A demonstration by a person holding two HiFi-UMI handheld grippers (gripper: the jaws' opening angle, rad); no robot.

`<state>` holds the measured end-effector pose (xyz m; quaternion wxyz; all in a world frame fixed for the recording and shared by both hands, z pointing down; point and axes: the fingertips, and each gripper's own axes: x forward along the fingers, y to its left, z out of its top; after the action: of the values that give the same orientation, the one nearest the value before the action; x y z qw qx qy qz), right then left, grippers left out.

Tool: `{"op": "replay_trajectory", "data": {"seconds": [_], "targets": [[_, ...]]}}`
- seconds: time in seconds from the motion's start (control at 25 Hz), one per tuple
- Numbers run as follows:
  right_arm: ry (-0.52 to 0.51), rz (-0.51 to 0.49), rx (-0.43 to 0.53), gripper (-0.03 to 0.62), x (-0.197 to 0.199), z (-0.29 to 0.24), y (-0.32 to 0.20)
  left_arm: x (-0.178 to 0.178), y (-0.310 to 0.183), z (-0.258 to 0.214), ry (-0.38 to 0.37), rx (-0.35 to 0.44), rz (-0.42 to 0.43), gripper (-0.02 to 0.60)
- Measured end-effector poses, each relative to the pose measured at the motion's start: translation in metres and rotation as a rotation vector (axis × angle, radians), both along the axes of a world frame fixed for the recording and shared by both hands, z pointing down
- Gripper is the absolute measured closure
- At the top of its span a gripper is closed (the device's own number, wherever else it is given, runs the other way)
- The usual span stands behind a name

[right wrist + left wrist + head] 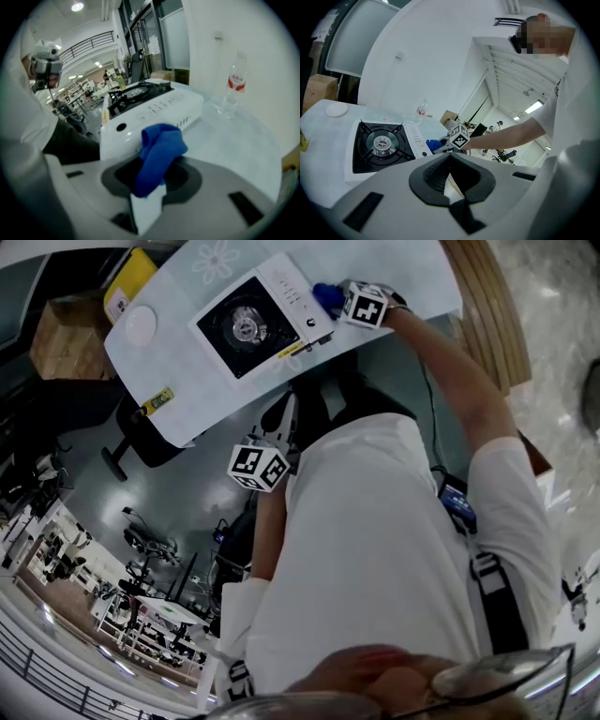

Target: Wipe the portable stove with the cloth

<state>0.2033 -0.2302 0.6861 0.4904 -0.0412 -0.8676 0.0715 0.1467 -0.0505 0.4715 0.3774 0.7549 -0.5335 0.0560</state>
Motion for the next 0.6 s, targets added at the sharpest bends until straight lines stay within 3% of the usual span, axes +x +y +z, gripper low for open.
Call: {"op": "replay_trajectory", "data": {"seconds": [0.6], "targets": [[-0.01, 0.011, -0.028, 0.464, 0.016, 0.002, 0.027, 0.01, -0.002, -0.003, -0.003, 0.014, 0.032, 0.551]]}}
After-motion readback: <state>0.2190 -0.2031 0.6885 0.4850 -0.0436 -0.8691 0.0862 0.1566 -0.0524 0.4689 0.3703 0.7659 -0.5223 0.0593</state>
